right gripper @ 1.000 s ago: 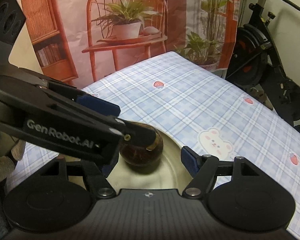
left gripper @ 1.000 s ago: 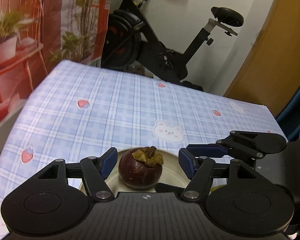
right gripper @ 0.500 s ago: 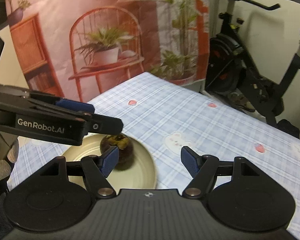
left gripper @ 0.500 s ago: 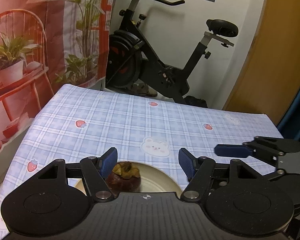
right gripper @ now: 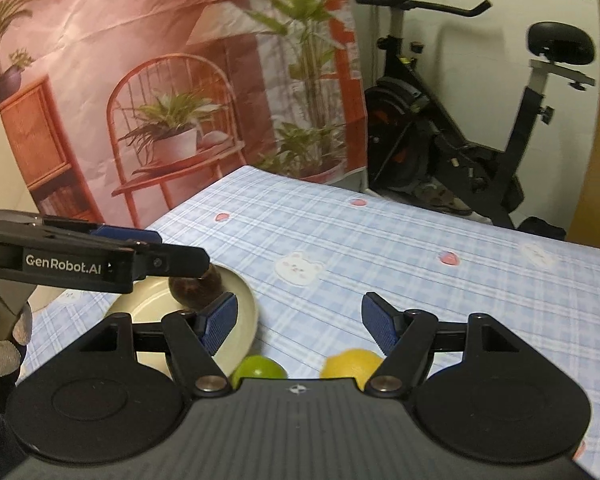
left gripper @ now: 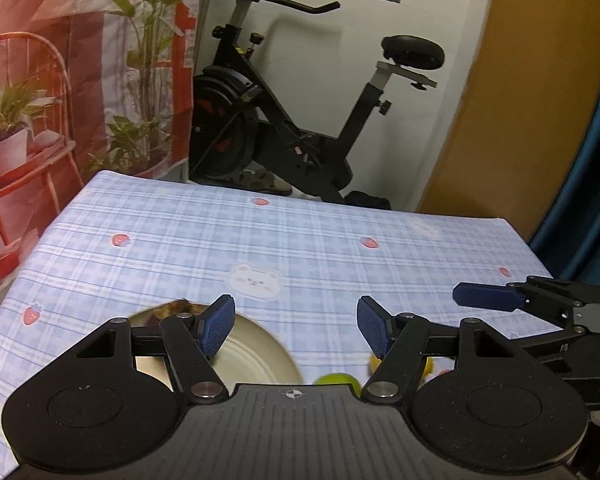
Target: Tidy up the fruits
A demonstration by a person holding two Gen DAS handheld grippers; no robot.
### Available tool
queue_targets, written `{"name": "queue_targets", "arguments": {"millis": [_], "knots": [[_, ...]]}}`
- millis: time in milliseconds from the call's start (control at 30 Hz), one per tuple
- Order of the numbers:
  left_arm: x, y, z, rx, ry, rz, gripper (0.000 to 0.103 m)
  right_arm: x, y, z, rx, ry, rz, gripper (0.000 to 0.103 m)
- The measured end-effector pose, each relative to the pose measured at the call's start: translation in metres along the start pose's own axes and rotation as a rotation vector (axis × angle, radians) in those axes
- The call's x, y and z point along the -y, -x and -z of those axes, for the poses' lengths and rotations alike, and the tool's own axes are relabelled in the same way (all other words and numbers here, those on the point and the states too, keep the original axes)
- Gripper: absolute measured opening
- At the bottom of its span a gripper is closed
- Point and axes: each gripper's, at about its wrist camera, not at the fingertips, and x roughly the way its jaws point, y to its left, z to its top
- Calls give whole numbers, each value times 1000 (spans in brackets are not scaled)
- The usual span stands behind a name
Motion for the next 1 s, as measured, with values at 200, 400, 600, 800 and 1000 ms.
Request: {"name": "queue_targets", "arguments": {"millis": [200,400,600,800,1000], "knots": [[16,-1,4,-3,-17,38,70,25,28,14,29,-27,46,71],[34,-7,8,-23,-50,81,70,49,56,32,53,-50,102,72],[55,-18,16,-53,-87,123,70,61,70,56,52,-68,141,72],[68,-28,26,-92,-119,154,70,65,69,86,4,-56,149,72],[80,-36,32,-128,-155,172,70,67,66,105,-39,-41,121,60]]}}
